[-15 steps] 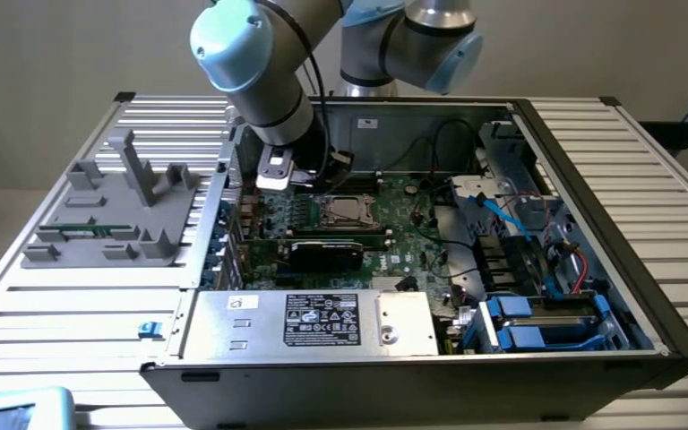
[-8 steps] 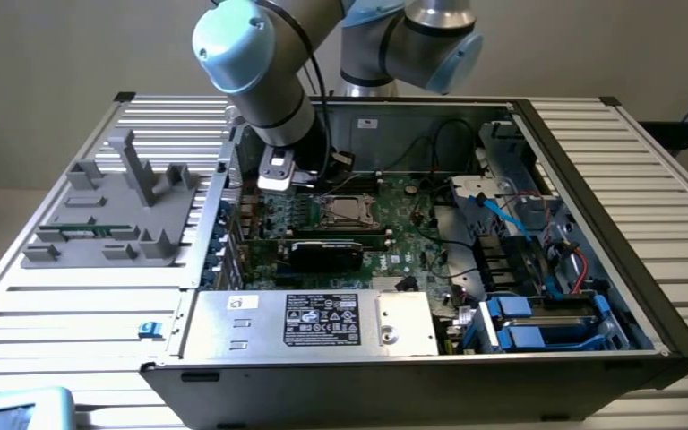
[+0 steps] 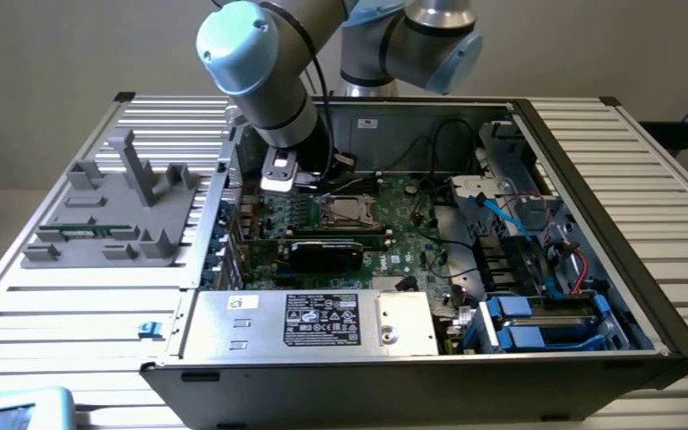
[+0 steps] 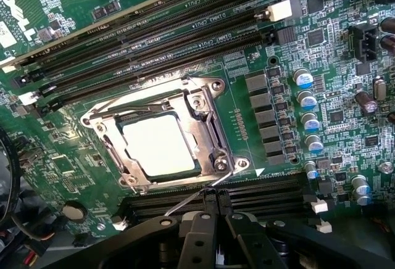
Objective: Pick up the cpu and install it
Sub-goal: 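Install the first cpu locking lever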
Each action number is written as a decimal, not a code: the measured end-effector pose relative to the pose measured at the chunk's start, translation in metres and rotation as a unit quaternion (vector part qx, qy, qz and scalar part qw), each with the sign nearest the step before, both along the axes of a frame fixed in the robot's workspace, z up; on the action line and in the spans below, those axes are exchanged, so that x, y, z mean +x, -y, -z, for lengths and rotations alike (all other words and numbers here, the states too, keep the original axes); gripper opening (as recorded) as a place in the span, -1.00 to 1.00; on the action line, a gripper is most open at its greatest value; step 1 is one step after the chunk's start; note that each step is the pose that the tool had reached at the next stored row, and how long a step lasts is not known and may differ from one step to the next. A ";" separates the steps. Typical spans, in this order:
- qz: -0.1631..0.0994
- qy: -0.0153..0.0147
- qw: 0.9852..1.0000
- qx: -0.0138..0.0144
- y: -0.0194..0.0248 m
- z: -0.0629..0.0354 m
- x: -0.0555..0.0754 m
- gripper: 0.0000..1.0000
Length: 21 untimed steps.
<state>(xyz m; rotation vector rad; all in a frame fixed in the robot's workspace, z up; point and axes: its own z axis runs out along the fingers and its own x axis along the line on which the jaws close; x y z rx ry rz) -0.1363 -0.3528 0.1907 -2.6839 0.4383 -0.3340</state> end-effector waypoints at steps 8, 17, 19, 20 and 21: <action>0.000 0.000 1.000 0.000 0.0000 0.0028 0.004 -0.77; 0.000 0.000 1.000 0.000 0.0000 0.0042 0.008 -0.77; 0.000 0.000 1.000 0.000 0.0000 0.0042 0.009 -0.77; 0.000 0.000 1.000 0.000 0.0000 0.0042 0.009 -0.77; 0.000 0.000 1.000 0.000 0.0000 0.0042 0.009 -0.77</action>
